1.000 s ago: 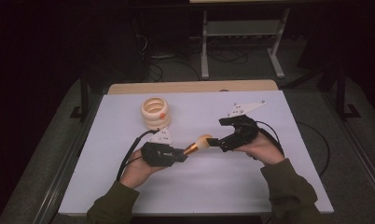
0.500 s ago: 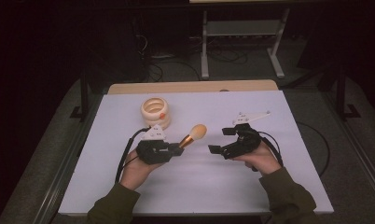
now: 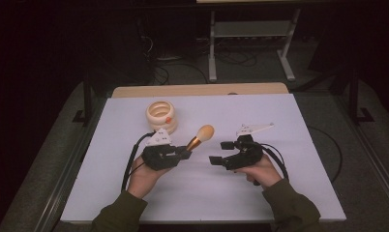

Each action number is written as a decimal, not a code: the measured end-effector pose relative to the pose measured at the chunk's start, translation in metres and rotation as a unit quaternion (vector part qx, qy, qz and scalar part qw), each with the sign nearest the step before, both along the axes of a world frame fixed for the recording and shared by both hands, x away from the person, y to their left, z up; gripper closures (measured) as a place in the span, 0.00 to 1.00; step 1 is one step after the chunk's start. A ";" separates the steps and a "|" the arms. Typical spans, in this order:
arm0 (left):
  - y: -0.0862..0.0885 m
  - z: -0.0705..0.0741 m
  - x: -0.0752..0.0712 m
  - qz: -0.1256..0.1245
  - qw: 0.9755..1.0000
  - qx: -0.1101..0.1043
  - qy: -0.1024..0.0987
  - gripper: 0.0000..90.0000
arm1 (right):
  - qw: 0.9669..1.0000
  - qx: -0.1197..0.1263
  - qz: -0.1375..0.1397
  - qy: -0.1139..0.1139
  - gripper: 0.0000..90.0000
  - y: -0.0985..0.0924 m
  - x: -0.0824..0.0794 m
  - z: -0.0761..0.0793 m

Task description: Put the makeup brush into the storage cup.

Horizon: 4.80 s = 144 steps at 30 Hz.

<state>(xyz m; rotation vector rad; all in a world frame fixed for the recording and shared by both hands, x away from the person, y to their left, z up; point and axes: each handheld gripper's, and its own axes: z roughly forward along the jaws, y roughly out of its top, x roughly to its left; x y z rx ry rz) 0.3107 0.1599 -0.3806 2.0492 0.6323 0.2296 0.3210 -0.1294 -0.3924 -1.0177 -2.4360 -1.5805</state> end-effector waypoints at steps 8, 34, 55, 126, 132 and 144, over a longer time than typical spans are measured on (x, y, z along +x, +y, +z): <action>-0.004 -0.001 -0.002 0.002 1.000 -0.002 0.001 0.83 | 1.000 0.022 0.005 0.012 0.26 0.012 -0.001 -0.004; -0.012 -0.003 -0.004 -0.005 1.000 -0.008 0.000 0.83 | 0.997 0.080 0.005 0.019 0.54 0.022 0.001 -0.006; -0.014 -0.005 -0.005 -0.009 1.000 -0.017 -0.001 0.83 | 0.995 0.101 -0.014 0.015 0.57 0.023 0.002 -0.004; -0.013 -0.005 -0.003 -0.096 0.992 -0.085 -0.017 0.39 | 0.994 0.062 0.037 -0.083 0.70 0.030 0.005 0.030; -0.013 -0.005 -0.003 -0.117 0.988 -0.097 -0.024 0.36 | 0.991 0.046 0.084 -0.098 0.70 0.030 0.011 0.039; -0.010 -0.004 -0.002 -0.145 0.981 -0.124 -0.018 0.43 | 0.979 0.040 0.165 -0.115 0.70 0.038 0.012 0.050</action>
